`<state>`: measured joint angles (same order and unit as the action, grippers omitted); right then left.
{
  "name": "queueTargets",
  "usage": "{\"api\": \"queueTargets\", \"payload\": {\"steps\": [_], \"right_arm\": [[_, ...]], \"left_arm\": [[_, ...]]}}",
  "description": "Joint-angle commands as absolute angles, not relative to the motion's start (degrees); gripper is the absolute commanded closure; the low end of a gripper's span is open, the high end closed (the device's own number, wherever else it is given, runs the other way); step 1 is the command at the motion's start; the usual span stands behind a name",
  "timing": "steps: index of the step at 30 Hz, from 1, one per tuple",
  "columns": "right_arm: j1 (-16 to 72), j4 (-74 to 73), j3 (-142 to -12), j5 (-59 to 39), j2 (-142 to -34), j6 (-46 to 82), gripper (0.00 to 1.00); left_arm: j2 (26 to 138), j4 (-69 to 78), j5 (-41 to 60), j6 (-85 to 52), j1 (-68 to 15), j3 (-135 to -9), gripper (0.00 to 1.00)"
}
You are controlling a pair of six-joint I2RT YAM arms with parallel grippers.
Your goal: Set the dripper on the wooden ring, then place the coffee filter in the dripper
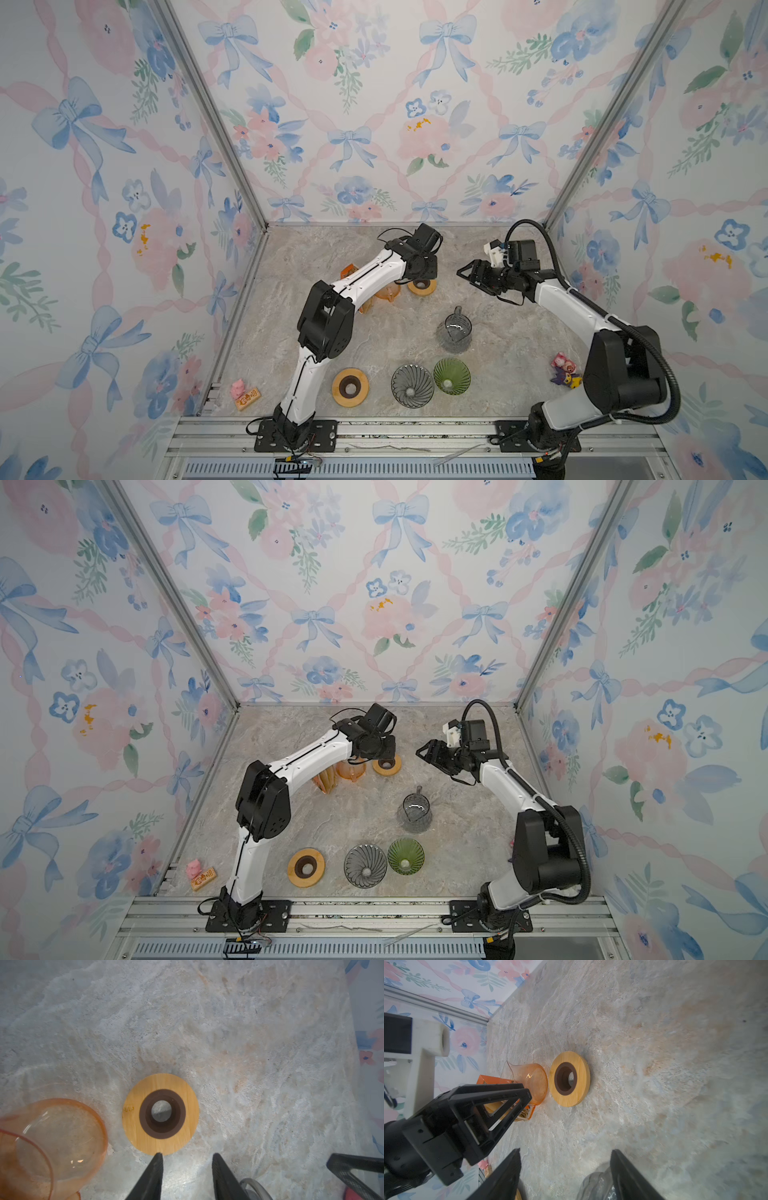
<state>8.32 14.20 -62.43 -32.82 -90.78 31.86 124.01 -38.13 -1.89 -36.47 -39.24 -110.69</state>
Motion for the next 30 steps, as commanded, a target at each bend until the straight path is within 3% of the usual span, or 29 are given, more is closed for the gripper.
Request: {"api": "queueTargets", "payload": {"steps": [1,11,30], "right_arm": [[8.99,9.78,-65.75,-35.67,-95.80,33.55,0.30],[13.34,6.56,-71.02,-35.15,-108.31,35.42,0.30],[15.21,4.92,-74.10,-34.80,-116.65,38.39,0.33]], "left_arm": [[125.33,-35.79,-1.34,-36.21,-37.87,-112.30,0.58],[129.29,-35.41,1.05,-37.79,-35.07,-112.48,0.54],[133.35,-35.33,3.52,-38.95,-33.46,-111.83,0.46]]}}
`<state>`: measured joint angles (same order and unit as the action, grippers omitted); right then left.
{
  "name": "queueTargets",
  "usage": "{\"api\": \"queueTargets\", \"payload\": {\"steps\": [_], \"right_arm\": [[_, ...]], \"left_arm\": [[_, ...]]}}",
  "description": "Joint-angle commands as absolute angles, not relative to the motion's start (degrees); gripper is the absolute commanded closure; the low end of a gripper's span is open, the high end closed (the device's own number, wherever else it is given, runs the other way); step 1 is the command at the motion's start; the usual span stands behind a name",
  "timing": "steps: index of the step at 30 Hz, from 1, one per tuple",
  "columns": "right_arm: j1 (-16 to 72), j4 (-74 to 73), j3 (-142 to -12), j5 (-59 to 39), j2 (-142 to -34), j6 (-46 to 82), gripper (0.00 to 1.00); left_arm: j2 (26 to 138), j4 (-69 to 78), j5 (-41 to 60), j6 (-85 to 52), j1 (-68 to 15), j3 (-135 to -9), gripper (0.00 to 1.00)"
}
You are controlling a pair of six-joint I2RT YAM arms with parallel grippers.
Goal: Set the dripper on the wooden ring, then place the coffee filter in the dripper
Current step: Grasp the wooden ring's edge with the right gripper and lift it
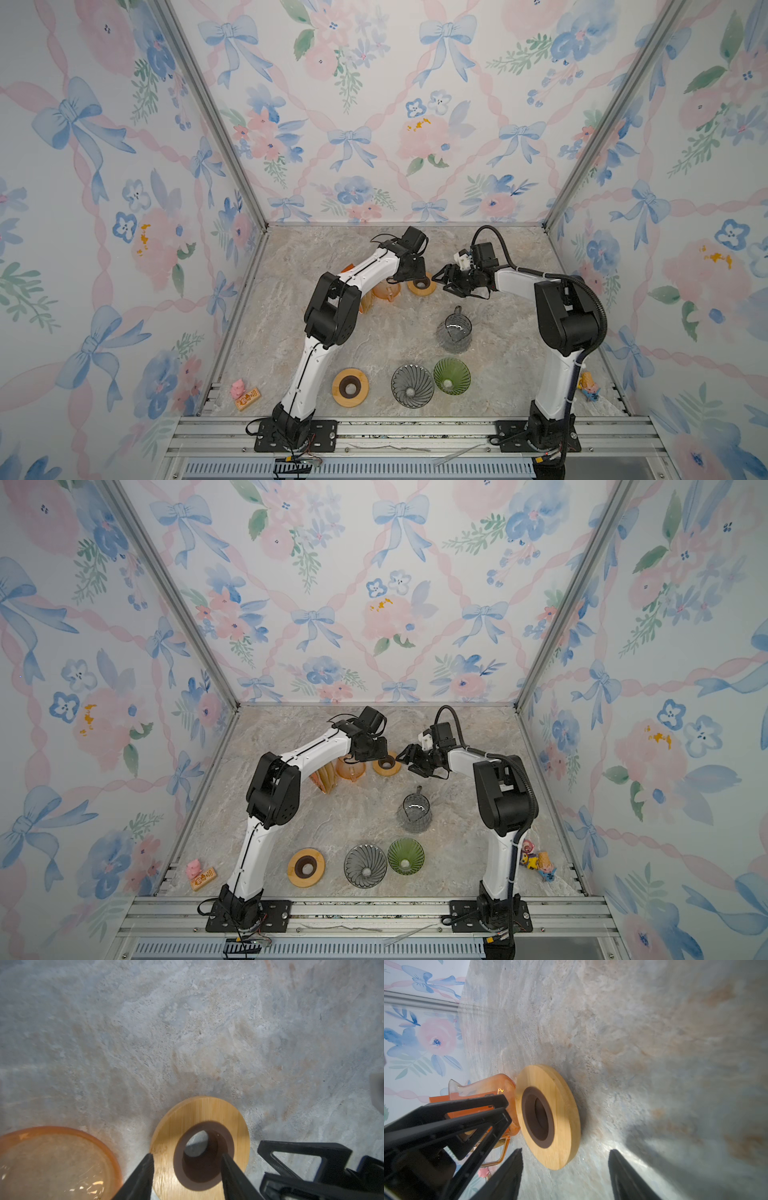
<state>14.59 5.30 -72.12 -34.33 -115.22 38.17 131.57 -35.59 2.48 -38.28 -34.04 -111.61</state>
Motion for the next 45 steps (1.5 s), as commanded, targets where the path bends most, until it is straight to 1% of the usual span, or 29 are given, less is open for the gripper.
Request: {"api": "queueTargets", "payload": {"steps": [1,17,22,30,34,38,45], "right_arm": [[15.21,4.88,-74.37,-34.74,-116.95,38.43,0.34],[16.17,3.85,-78.24,-36.34,-121.93,39.76,0.44],[16.76,1.54,-78.36,-37.86,-122.34,41.32,0.51],[17.30,-1.49,-78.23,-39.27,-122.30,43.57,0.69],[17.09,-3.62,-77.00,-38.78,-120.87,44.96,0.78],[16.32,-5.66,-74.79,-37.74,-118.01,46.14,0.81],[14.05,-3.84,-71.71,-35.28,-111.36,44.84,0.85]], "left_arm": [[133.33,-35.33,3.65,-38.94,-33.34,-111.80,0.46],[134.95,-34.28,7.07,-40.30,-32.54,-111.71,0.46],[135.02,-33.94,7.89,-40.68,-32.46,-111.38,0.46],[133.90,-32.06,9.29,-41.57,-32.23,-108.91,0.48],[132.90,-30.84,9.85,-41.63,-32.15,-107.90,0.48],[130.65,-27.81,11.37,-41.50,-31.97,-105.24,0.49],[123.10,-19.94,14.41,-40.07,-31.96,-99.60,0.49]]}}
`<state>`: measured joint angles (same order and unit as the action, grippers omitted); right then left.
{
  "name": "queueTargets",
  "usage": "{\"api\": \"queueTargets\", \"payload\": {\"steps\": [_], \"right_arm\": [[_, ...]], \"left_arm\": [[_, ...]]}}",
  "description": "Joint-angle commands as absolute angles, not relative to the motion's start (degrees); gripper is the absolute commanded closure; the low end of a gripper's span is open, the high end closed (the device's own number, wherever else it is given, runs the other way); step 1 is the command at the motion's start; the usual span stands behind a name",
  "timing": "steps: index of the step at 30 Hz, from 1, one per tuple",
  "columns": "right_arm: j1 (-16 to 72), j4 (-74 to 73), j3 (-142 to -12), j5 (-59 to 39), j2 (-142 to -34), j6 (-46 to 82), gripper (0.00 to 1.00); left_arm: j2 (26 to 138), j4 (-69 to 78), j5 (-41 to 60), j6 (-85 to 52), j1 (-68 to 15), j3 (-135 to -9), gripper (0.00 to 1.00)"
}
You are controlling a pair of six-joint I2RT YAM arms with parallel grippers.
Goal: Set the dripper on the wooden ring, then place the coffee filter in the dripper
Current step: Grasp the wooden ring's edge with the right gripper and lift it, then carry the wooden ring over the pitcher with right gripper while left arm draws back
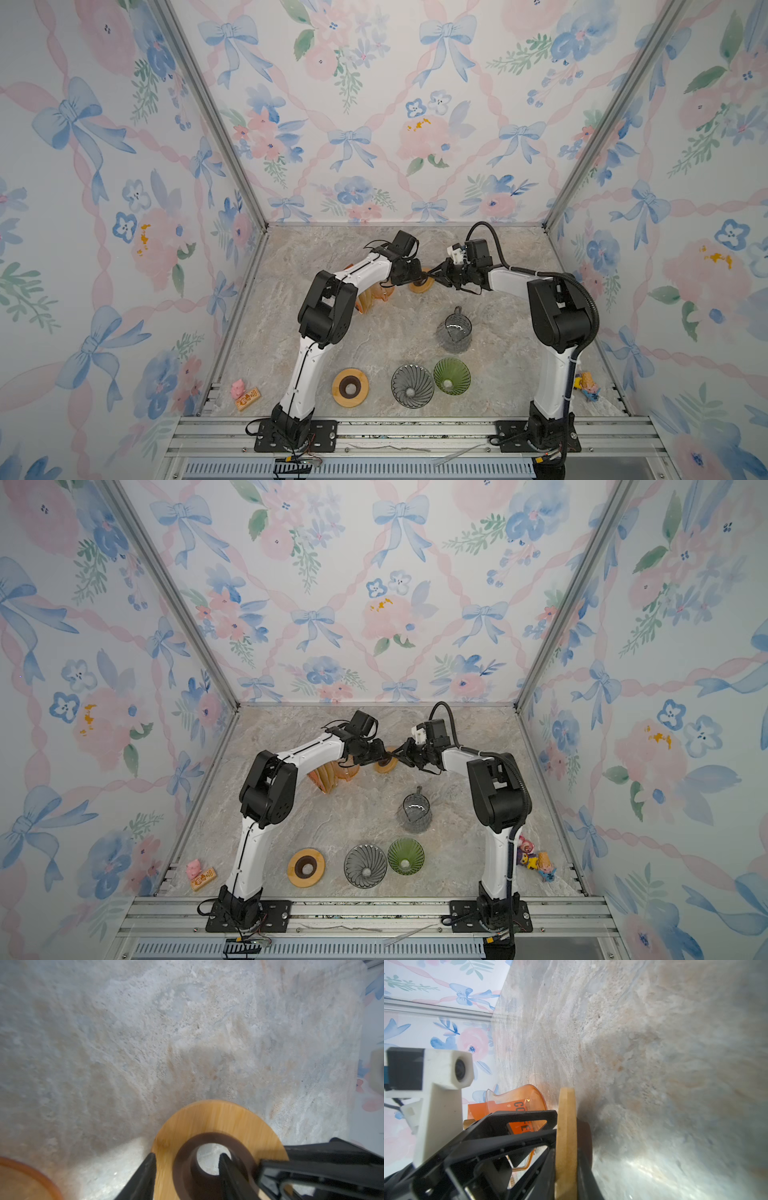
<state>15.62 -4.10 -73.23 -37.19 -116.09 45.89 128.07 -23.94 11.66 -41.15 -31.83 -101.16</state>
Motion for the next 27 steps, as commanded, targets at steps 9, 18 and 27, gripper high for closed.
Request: {"api": "queueTargets", "payload": {"steps": [9,18,27], "right_arm": [[10.33,1.88,-66.65,-32.13,-99.12,40.47,0.87],[8.10,11.29,-62.00,-31.44,-84.44,36.91,0.86],[7.93,18.20,-53.43,-34.74,-68.28,38.16,0.86]], "left_arm": [[113.55,-16.35,20.32,-31.76,-32.88,-95.19,0.48],[102.20,-16.44,30.96,-18.64,-32.92,-87.33,0.45],[91.28,-16.54,33.07,-5.42,-34.07,-77.06,0.37]]}}
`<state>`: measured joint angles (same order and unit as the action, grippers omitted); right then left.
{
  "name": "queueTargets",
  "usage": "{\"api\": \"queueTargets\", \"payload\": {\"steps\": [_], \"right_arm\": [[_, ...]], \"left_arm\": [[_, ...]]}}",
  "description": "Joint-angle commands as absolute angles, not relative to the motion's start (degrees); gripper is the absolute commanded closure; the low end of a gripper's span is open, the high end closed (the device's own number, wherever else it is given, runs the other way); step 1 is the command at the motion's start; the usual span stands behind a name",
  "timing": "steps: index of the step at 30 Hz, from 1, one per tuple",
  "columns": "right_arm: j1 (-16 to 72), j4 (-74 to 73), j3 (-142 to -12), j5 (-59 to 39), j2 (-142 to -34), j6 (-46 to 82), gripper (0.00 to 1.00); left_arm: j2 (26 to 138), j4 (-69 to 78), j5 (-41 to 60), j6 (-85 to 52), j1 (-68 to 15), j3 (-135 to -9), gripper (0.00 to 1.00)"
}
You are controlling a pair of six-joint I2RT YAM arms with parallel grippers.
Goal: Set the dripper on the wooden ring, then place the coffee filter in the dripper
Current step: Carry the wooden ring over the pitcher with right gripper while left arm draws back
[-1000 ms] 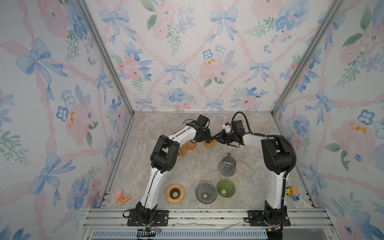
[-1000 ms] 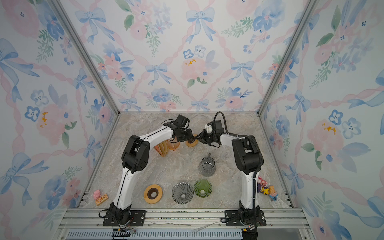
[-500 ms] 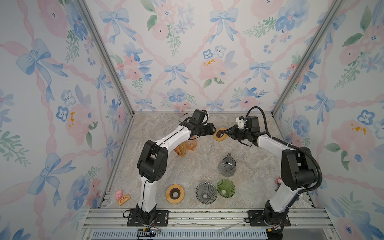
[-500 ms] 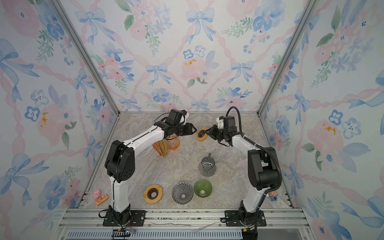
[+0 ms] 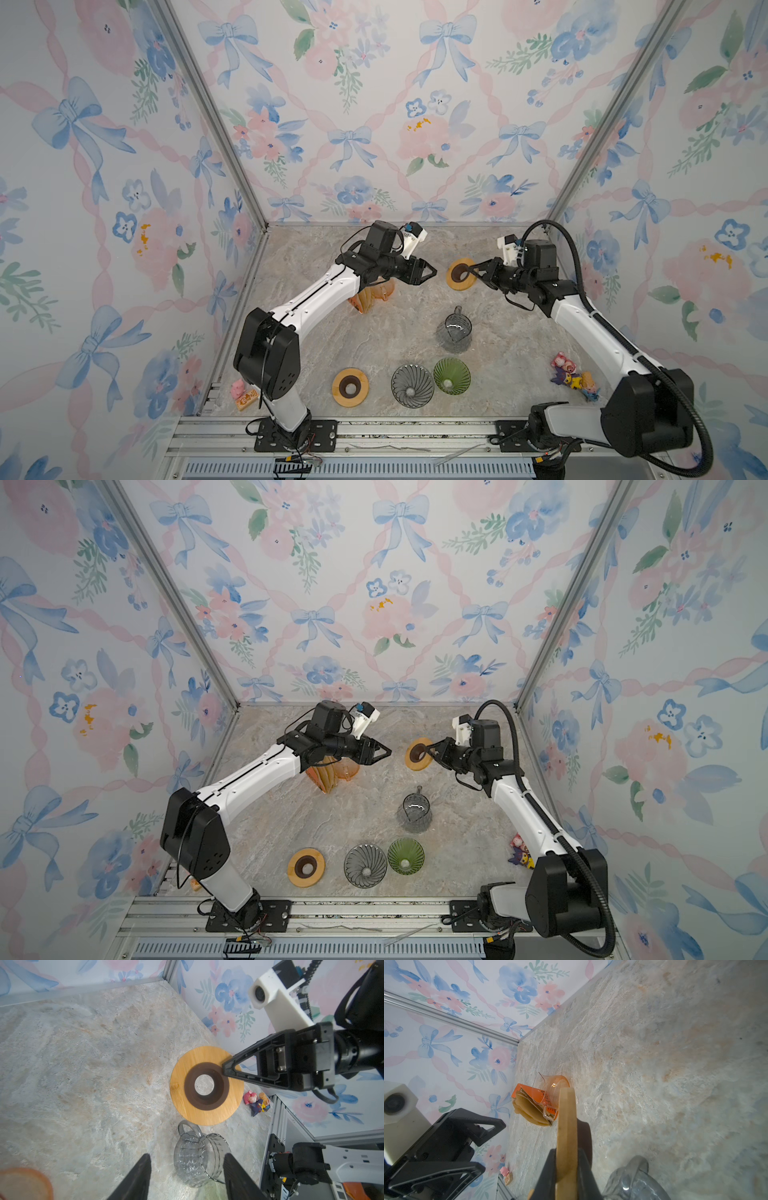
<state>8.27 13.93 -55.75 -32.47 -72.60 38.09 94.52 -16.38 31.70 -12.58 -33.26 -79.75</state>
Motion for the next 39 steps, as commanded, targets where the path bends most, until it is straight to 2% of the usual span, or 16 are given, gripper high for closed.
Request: {"api": "queueTargets", "payload": {"steps": [1,3,5,6,16,26,39], "right_arm": [[7.97,18.72,-52.21,-35.21,-66.38,38.60,0.86],[7.92,20.55,-50.47,-36.20,-63.57,39.18,0.85],[8.03,21.36,-48.40,-37.20,-60.99,40.22,0.85],[8.08,21.12,-47.34,-37.70,-59.81,40.94,0.85],[8.56,15.28,-36.72,-39.81,-52.57,47.78,0.84],[8.96,8.13,-33.17,-40.43,-55.81,49.68,0.83],[8.79,4.34,-30.43,-39.56,-59.36,50.12,0.82]], "left_arm": [[90.39,-16.52,32.60,-4.81,-34.43,-76.05,0.35],[89.32,-16.68,31.84,-4.40,-35.57,-75.33,0.27],[88.55,-16.73,31.66,-4.33,-37.21,-75.02,0.07],[88.42,-16.79,31.43,-4.18,-37.89,-75.01,0.02],[90.11,-17.57,27.71,-5.22,-41.66,-75.21,0.02],[90.69,-17.58,22.98,-5.83,-41.60,-74.88,0.02],[90.62,-17.67,22.94,-5.10,-41.66,-74.87,0.02]]}}
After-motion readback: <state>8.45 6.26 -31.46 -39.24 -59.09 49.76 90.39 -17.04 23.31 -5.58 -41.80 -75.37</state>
